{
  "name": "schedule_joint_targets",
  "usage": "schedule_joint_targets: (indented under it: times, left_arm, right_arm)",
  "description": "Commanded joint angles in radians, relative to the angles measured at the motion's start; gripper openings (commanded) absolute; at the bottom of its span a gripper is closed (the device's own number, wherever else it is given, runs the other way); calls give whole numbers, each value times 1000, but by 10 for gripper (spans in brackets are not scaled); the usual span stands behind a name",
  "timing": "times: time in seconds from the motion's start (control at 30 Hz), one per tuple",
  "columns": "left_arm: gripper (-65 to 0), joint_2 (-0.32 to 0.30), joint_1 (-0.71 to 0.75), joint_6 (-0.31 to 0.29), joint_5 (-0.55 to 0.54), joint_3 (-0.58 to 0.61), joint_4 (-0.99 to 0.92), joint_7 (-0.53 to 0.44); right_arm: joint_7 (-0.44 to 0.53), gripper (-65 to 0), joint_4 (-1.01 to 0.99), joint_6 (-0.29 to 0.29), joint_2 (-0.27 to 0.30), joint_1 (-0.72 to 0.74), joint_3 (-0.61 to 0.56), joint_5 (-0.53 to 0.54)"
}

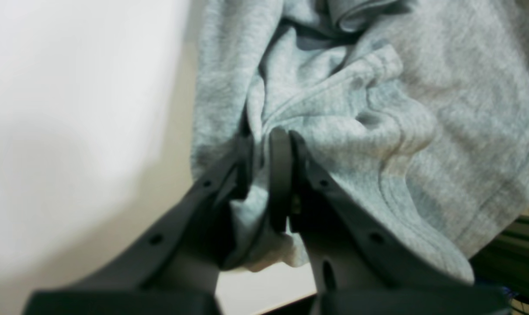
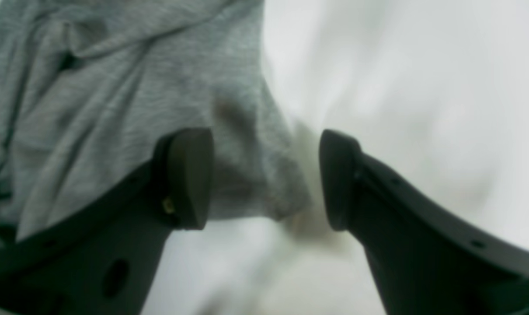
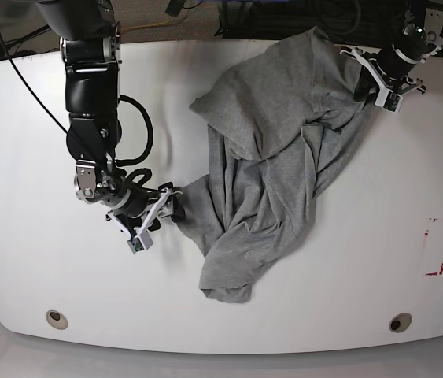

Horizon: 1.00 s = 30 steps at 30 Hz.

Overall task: Fold the T-shirt properly
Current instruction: 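Lift the shirt with both grippers and stretch it apart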

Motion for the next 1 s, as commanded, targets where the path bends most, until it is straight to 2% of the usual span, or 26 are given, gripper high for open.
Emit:
schedule_joint_targets:
  times: [0.0, 0.2, 0.3, 0.33, 0.43, 0.47, 0.5, 0.73, 0.97]
  left_arm:
    - [-650, -10, 3, -1, -9, -7, 15, -19]
    - [-650, -10, 3, -1, -9, -7, 16, -19]
    - [-650, -10, 3, -1, -9, -7, 16, -19]
    - [-650, -10, 3, -1, -9, -7, 18, -19]
    - [-650, -10, 3, -1, -9, -7, 20, -19]
    - [-650, -10, 3, -1, -9, -7, 20, -19]
    - [-650, -10, 1, -1, -9, -7, 20, -19]
    - [-649, -10, -8, -1, -9, -11, 38, -19]
    - [-649, -16, -70, -1, -10, -51, 89, -17]
  right_arm:
    - [27, -276, -58, 13, -10, 59, 2, 13]
    - [75, -277, -144, 15, -17, 79, 0, 14]
    - [79, -296, -153, 10, -49, 80, 0, 13]
    - [79, -323, -153, 10, -50, 80, 0, 13]
    - [101, -520, -153, 6, -50, 80, 0, 11]
    - [110, -617, -155, 4, -49, 80, 0, 11]
    - [116, -650, -156, 4, -47, 80, 0, 11]
    - [115, -650, -133, 3, 0, 97, 3, 11]
    - [42, -650, 18, 3, 94, 115, 5, 13]
